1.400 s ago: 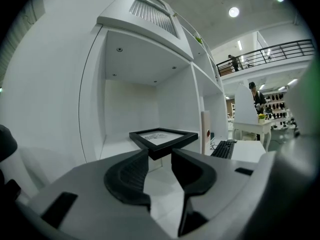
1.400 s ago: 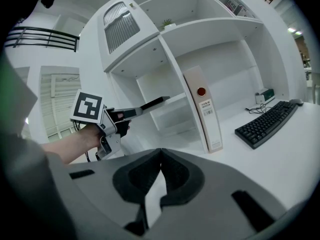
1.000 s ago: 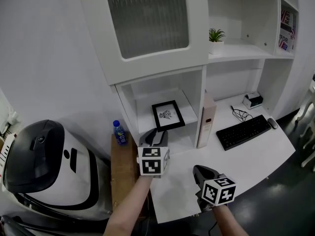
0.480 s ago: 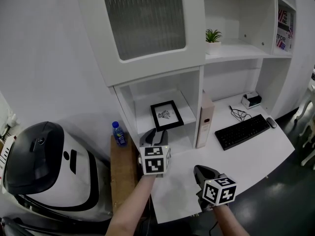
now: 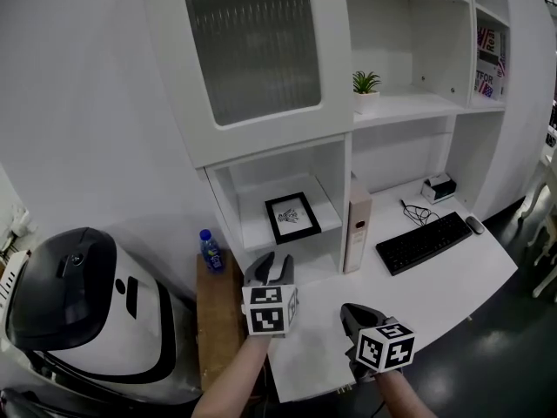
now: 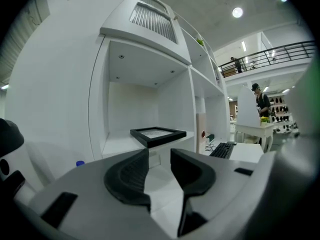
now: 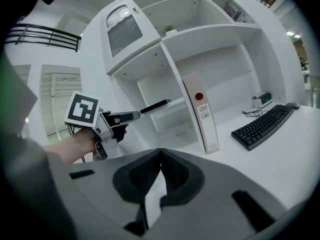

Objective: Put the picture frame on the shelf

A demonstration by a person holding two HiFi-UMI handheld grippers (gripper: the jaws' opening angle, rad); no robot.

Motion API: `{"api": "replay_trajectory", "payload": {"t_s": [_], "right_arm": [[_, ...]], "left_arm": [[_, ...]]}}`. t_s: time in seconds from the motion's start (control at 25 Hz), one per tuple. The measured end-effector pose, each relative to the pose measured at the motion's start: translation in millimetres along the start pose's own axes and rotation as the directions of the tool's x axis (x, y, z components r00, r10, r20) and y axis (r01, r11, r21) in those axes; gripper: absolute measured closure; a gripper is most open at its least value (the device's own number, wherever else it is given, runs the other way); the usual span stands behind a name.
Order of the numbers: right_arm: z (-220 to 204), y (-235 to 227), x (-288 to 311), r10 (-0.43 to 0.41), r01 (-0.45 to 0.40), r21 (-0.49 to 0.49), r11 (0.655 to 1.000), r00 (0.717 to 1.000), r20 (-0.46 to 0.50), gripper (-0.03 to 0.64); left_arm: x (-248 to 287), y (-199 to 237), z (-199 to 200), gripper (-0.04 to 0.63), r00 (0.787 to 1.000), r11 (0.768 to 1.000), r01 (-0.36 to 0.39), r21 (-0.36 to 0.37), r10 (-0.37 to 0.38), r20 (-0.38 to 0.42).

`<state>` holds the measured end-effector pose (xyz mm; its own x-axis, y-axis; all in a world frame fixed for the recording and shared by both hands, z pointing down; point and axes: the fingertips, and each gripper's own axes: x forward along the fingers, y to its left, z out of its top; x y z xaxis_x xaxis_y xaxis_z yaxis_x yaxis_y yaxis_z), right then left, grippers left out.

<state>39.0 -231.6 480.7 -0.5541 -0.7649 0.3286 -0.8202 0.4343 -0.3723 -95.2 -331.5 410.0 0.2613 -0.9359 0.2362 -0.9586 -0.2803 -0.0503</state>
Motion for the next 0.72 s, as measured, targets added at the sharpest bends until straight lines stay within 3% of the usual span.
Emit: {"api": "replay_trajectory", "payload": {"t_s": [0.44,0.72], "right_arm": [[3.7,17.0,-23.6,-0.007,0.009,-0.053,0.999,0.999,0.031,0.617],[4.9,26.5,-37.0,-0.008,0.012,-0.079,0.997,0.999,0.044,0.617]], "left_arm": [[-59.9,-12.1,-31.6,0.525,0.997,0.996,0.067,-0.065,-0.069,-0.027],[-91.8,-9.7,-55.1,0.549,0.997,0.994,0.06,-0.089,-0.064,-0.044]]}}
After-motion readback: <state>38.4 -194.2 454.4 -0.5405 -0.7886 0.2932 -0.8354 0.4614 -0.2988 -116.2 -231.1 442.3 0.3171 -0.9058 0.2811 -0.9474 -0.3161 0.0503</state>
